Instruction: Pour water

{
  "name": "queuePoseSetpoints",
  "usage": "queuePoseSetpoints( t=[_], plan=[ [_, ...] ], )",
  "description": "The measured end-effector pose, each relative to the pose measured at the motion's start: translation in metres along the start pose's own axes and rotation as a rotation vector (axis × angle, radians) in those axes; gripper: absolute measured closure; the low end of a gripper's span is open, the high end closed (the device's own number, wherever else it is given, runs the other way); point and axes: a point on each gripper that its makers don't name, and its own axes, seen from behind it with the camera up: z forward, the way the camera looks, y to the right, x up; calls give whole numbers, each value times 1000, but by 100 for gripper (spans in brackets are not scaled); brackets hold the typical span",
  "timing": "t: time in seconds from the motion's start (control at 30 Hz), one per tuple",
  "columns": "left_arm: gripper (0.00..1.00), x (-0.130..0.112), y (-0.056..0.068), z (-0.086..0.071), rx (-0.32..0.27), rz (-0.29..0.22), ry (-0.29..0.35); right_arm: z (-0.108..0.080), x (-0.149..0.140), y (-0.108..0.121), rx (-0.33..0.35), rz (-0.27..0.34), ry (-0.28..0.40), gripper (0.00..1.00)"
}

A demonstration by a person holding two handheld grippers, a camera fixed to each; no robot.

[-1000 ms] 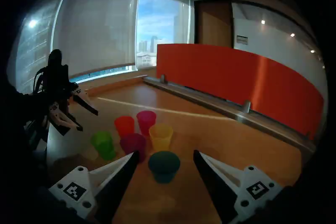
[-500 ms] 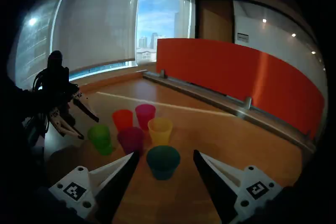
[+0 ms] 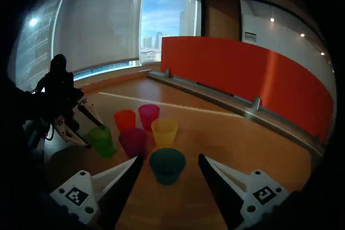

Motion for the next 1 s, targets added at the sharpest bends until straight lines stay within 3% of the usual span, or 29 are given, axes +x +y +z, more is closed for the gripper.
queuePoseSetpoints(
  t=[0.63,0.83,1.0],
  plan=[
    [3,2,-4,21,-11,5,-23,13,-5,7,8,12,-12,0],
    [13,2,-2,22,-19,-7,-28,15,-8,7,10,13,-18,0],
    [14,1,-3,22,-19,-5,-31,17,-10,6,12,13,-23,0]
  ],
)
